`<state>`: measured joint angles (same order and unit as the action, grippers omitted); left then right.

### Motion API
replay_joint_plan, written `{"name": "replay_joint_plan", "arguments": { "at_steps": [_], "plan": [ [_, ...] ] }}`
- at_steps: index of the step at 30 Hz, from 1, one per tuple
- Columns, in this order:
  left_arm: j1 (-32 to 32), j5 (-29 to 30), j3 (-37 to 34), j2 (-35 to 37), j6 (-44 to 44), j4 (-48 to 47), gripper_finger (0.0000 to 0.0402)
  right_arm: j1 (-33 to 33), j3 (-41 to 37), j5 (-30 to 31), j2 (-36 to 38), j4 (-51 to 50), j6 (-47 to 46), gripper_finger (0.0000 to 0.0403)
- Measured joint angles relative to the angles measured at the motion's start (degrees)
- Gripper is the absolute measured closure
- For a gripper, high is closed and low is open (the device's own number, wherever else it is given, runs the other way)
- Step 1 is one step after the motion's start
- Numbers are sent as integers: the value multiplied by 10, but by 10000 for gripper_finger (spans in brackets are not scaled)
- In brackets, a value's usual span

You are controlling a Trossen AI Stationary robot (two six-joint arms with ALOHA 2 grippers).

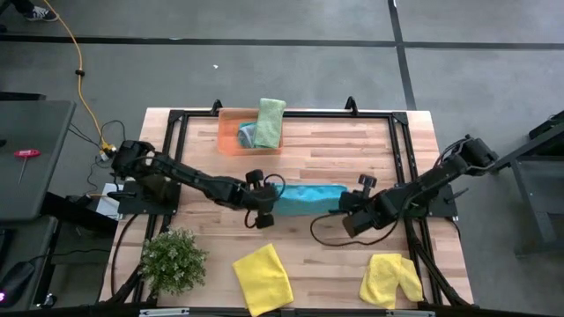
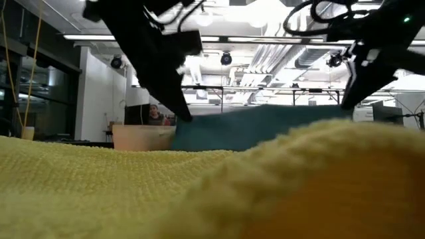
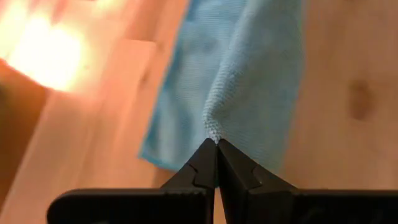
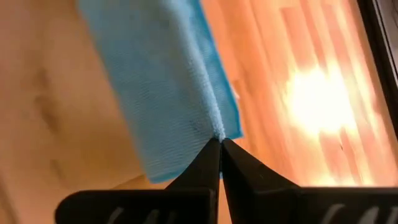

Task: Fold microfiber towels
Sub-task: Fold the blue microfiber cloth on the table

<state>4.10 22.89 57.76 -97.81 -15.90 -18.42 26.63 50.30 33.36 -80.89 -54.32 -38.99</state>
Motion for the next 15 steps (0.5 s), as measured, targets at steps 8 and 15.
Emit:
{"name": "replay_joint_plan", "arguments": {
  "at_steps": [8,15],
  "plan": [
    [-33,52,0,-39,0,20,401,-63,-76,8,0,66,-25,403],
    [-35,116,1,-52,-4,22,401,-100,-121,12,0,127,-15,403]
  ]
}}
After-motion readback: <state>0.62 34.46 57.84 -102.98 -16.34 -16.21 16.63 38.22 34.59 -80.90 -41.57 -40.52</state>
